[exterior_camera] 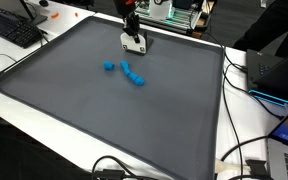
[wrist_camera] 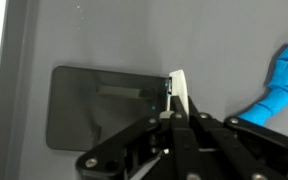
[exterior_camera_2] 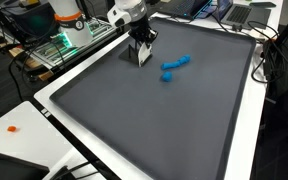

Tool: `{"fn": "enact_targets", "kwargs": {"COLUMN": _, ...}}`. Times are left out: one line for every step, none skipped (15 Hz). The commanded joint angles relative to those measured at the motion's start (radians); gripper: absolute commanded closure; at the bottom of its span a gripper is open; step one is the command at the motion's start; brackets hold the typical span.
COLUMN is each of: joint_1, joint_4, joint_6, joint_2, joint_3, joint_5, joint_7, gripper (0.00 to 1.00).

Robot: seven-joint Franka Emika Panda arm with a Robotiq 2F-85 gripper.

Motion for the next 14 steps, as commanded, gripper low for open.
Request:
{"fn": "enact_targets", "kwargs": {"joint_1": 0.011, "joint_4": -0.017, "joint_6": 0.032, "joint_2": 0.020, "joint_3": 0.008, "joint_5": 0.010, "joint_7": 0.017, "gripper": 0.99}}
{"fn": "enact_targets", "kwargs": {"joint_1": 0.012, "joint_4": -0.016, "joint_6": 0.030, "joint_2": 0.022, "joint_3": 0.009, "joint_5": 0.005, "joint_7": 0.020, "gripper": 0.99}}
{"fn": "enact_targets", "kwargs": {"joint_1": 0.012, "joint_4": -0.016, "joint_6": 0.030, "joint_2": 0.023, "joint_3": 0.010, "joint_5": 0.001, "joint_7": 0.021, "gripper": 0.99}}
{"fn": "enact_targets", "kwargs": {"joint_1": 0.013, "joint_4": -0.015, "joint_6": 0.029, "joint_2": 0.024, "joint_3": 0.010, "joint_5": -0.003, "joint_7": 0.023, "gripper": 0.99}}
{"fn": "enact_targets", "kwargs": {"joint_1": 0.013, "joint_4": -0.015, "joint_6": 0.029, "joint_2": 0.024, "joint_3": 0.010, "joint_5": -0.005, "joint_7": 0.026, "gripper": 0.99}}
{"fn": "enact_targets", "kwargs": {"joint_1": 0.013, "joint_4": -0.015, "joint_6": 0.028, "joint_2": 0.024, "joint_3": 0.010, "joint_5": -0.008, "joint_7": 0.028, "gripper": 0.99}}
{"fn": "enact_targets", "kwargs": {"joint_1": 0.012, "joint_4": -0.014, "joint_6": 0.022, "joint_2": 0.022, "joint_3": 0.010, "joint_5": -0.007, "joint_7": 0.026, "gripper": 0.99}}
{"fn": "enact_targets", "kwargs": {"joint_1": 0.010, "joint_4": -0.012, "joint_6": 0.012, "joint_2": 0.020, "joint_3": 0.010, "joint_5": 0.005, "joint_7": 0.015, "gripper": 0.71}}
{"fn": "enact_targets", "kwargs": {"joint_1": 0.009, "joint_4": -0.011, "joint_6": 0.007, "joint_2": 0.018, "joint_3": 0.010, "joint_5": 0.011, "joint_7": 0.006, "gripper": 0.70}}
{"fn": "enact_targets", "kwargs": {"joint_1": 0.008, "joint_4": -0.013, "joint_6": 0.005, "joint_2": 0.019, "joint_3": 0.010, "joint_5": 0.014, "joint_7": 0.003, "gripper": 0.65}}
{"fn": "enact_targets", "kwargs": {"joint_1": 0.008, "joint_4": -0.013, "joint_6": 0.001, "joint_2": 0.019, "joint_3": 0.011, "joint_5": 0.014, "joint_7": -0.001, "gripper": 0.57}}
{"fn": "enact_targets", "kwargs": {"joint_1": 0.007, "joint_4": -0.013, "joint_6": -0.003, "joint_2": 0.020, "joint_3": 0.011, "joint_5": 0.013, "joint_7": -0.004, "gripper": 0.50}}
{"fn": "enact_targets", "kwargs": {"joint_1": 0.007, "joint_4": -0.014, "joint_6": -0.005, "joint_2": 0.017, "joint_3": 0.011, "joint_5": 0.009, "joint_7": -0.005, "gripper": 0.41}}
{"fn": "enact_targets", "kwargs": {"joint_1": 0.006, "joint_4": -0.015, "joint_6": -0.007, "joint_2": 0.012, "joint_3": 0.011, "joint_5": 0.006, "joint_7": -0.005, "gripper": 0.34}}
